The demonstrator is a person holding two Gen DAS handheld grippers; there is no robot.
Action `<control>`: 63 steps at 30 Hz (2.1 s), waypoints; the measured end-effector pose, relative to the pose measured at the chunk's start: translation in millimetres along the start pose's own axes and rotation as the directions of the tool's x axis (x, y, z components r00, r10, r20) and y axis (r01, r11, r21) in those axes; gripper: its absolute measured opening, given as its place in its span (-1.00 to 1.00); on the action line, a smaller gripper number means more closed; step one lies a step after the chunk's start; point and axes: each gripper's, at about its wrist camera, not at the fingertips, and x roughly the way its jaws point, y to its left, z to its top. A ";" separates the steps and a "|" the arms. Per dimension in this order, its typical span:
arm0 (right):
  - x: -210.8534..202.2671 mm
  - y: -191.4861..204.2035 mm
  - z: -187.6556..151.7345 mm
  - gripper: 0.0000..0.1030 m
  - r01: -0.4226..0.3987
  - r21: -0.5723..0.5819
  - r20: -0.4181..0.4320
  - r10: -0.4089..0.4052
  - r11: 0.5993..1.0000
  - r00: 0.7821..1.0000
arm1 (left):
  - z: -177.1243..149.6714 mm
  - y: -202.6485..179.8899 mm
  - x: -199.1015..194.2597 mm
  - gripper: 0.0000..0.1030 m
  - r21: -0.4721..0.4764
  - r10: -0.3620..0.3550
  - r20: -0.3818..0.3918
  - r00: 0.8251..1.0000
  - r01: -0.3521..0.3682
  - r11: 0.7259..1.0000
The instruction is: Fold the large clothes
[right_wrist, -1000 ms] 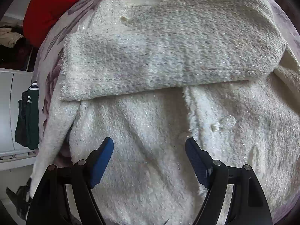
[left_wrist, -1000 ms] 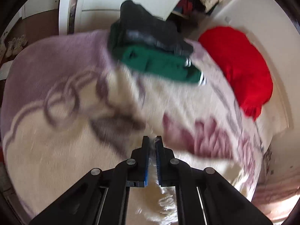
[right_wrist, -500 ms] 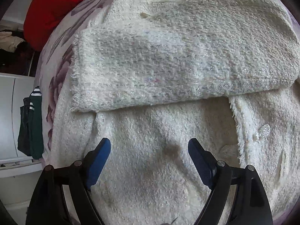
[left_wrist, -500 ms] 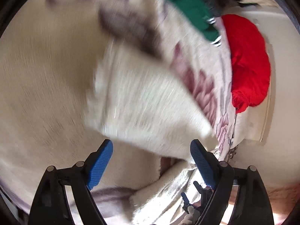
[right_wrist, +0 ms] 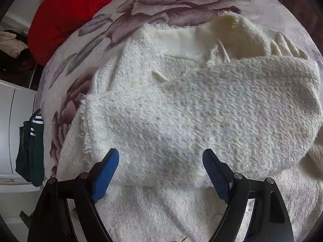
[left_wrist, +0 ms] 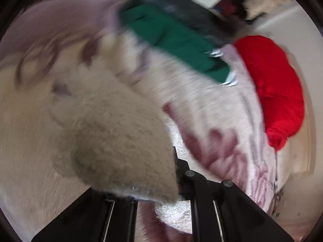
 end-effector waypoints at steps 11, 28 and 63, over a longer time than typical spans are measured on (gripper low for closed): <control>105.4 111.2 16.1 0.98 -0.084 -0.180 -0.198 0.047 0.980 0.979 | 26.7 -68.7 10.6 -0.86 0.153 -0.071 0.067 0.995 0.060 0.986; -38.5 -142.9 -4.9 0.98 -0.074 0.233 0.003 0.075 0.970 0.997 | -232.2 -306.8 -27.7 -0.87 0.870 -0.225 -0.103 0.969 0.197 0.452; -80.6 -269.6 68.5 1.00 -0.109 0.222 -0.075 0.128 0.969 0.989 | -280.0 -270.9 101.0 0.91 0.923 0.270 -0.089 0.959 -0.022 0.384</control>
